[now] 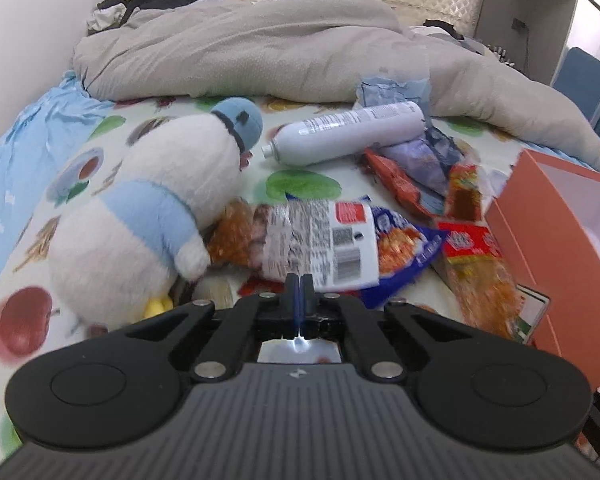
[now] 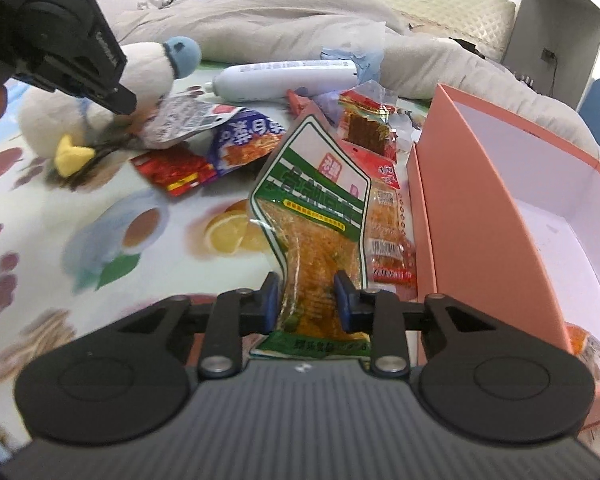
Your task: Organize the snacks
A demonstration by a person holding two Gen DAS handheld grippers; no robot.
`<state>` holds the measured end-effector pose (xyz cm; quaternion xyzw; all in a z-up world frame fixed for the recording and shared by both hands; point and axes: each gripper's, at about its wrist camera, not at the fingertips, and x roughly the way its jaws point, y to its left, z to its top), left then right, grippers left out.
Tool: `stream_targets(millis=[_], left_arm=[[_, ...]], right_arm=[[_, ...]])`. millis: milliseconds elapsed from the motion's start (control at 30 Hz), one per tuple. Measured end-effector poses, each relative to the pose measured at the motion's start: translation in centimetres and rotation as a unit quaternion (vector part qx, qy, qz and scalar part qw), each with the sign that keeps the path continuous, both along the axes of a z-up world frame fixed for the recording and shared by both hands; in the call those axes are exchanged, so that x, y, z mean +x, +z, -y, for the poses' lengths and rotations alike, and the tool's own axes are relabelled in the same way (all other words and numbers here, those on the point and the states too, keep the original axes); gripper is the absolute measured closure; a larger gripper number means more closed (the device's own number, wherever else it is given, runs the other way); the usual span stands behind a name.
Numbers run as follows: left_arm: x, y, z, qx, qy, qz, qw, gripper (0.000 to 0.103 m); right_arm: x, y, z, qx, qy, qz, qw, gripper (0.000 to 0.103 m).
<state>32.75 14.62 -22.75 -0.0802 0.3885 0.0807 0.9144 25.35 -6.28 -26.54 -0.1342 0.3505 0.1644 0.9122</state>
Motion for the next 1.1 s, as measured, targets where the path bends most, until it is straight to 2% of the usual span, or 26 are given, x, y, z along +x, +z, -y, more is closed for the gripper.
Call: stream_targets(millis=[533, 633, 733, 867, 1100], left_arm=[[-9.6, -0.5, 3.2, -0.026, -0.04, -0.021, 0.9986, 0.103], [-11.0, -1.0, 3.3, -0.043, -0.038, -0.023, 0.9981, 0.103], [-12.5, -1.5, 3.8, -0.078, -0.043, -0.036, 0.9954, 0.103], [-14.1, -2.4, 4.6, -0.09, -0.04, -0.044, 0.9941, 0.102], [-14.9, -3.3, 4.0, -0.139, -0.019, -0.03, 0.9897, 0.101]], right_arm=[[-4.9, 1.5, 1.2, 0.01, 0.028, -0.013, 0.999, 0.071], [-5.9, 1.5, 1.4, 0.002, 0.037, -0.019, 0.999, 0.071], [-6.7, 1.4, 1.7, 0.002, 0.041, -0.036, 0.998, 0.071], [-7.4, 1.1, 1.8, -0.019, 0.045, -0.033, 0.998, 0.07], [-7.7, 0.5, 2.7, -0.03, 0.052, -0.044, 0.997, 0.068]])
